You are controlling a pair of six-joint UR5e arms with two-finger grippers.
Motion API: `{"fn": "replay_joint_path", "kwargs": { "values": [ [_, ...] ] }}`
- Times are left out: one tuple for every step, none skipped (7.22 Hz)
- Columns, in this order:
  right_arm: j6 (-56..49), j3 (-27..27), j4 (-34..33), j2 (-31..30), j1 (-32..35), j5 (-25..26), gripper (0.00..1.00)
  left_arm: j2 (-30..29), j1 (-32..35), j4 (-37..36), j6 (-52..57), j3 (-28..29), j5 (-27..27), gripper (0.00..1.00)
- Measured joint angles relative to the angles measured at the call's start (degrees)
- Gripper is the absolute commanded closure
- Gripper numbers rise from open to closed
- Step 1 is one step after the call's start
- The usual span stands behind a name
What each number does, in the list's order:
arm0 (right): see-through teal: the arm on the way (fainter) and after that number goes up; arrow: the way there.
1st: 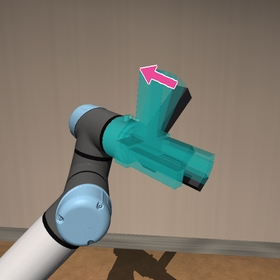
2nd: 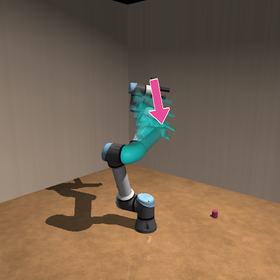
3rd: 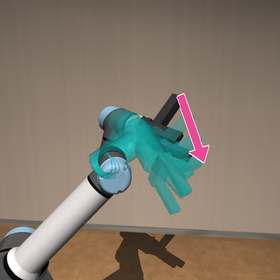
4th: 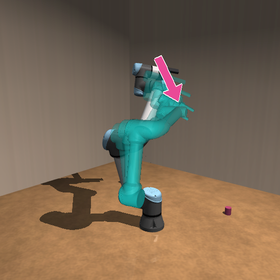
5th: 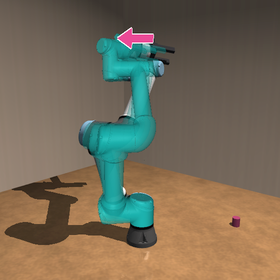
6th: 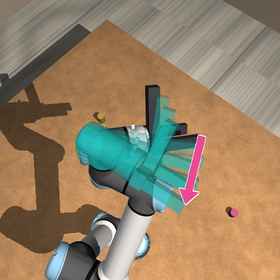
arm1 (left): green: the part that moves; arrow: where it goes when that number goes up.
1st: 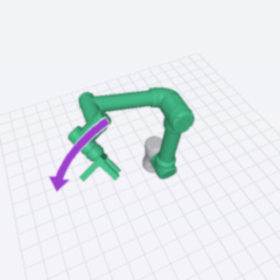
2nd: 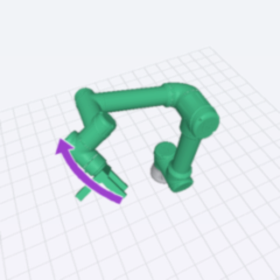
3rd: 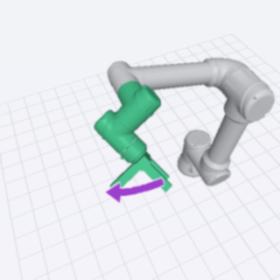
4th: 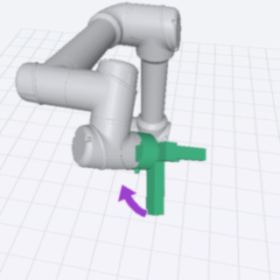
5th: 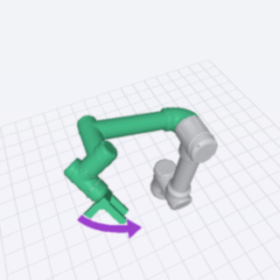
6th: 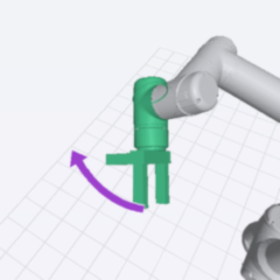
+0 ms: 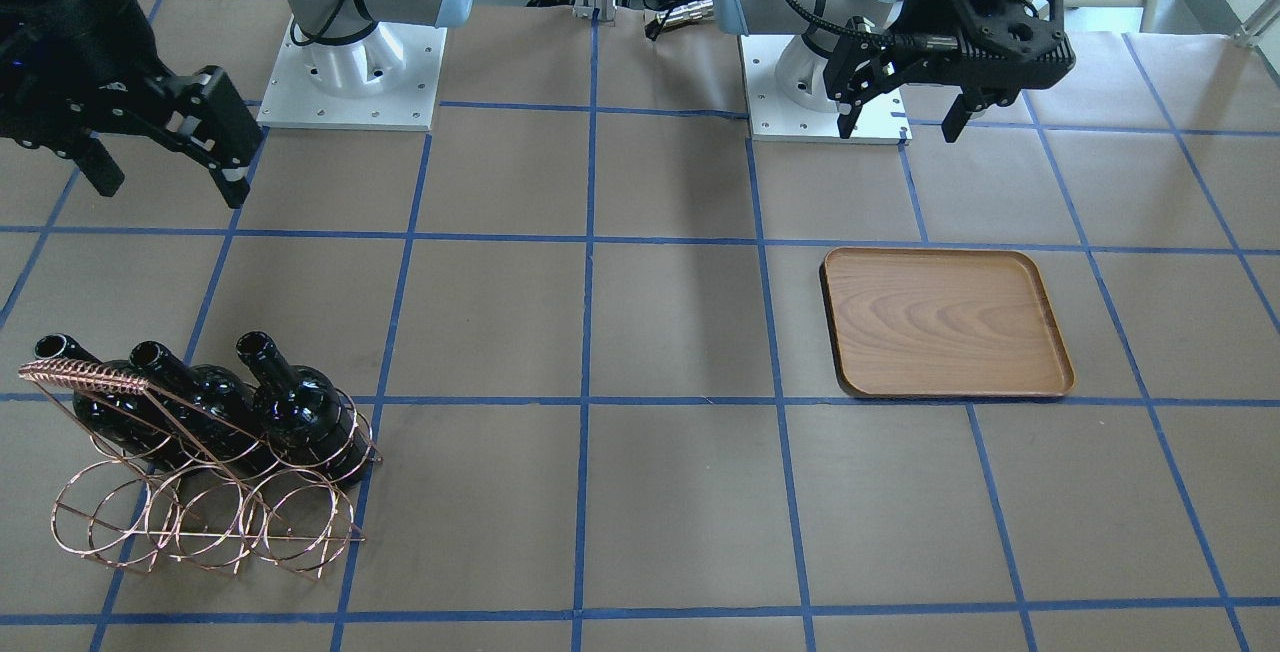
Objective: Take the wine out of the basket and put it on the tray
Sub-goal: 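Lower the right gripper over the bottles in the copper wine rack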
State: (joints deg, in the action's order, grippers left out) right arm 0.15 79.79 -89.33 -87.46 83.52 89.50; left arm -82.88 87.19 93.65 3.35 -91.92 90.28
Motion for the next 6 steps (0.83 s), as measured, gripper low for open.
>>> {"fn": "replay_joint_path", "kwargs": {
  "values": [
    [-0.96, 0.61, -0.04, 0.10, -2.61, -0.14, 0.00, 0.02, 0.00, 0.10, -0.01, 0.01, 0.11, 0.00],
    [-1.50, 2.53, -1.60, 0.44, -3.90, -0.05, 0.00, 0.04, 0.00, 0.15, -0.01, 0.01, 0.15, 0.00],
    [-1.68, 5.35, -5.60, 1.35, -4.41, 0.13, 0.00, 0.02, 0.00, 0.15, -0.01, 0.00, 0.11, 0.00],
    [-1.84, 7.68, -10.41, 2.95, -4.60, 0.30, 0.00, 0.01, 0.00, 0.16, -0.01, -0.01, 0.08, 0.00],
    [-1.95, 8.83, -13.56, 4.67, -4.64, 0.37, 0.00, 0.00, 0.00, 0.22, -0.01, -0.01, 0.09, 0.00],
    [-2.03, 9.29, -15.39, 6.02, -4.66, 0.40, 0.00, 0.01, 0.00, 0.25, -0.13, -0.01, 0.12, 0.00]
  ]
}}
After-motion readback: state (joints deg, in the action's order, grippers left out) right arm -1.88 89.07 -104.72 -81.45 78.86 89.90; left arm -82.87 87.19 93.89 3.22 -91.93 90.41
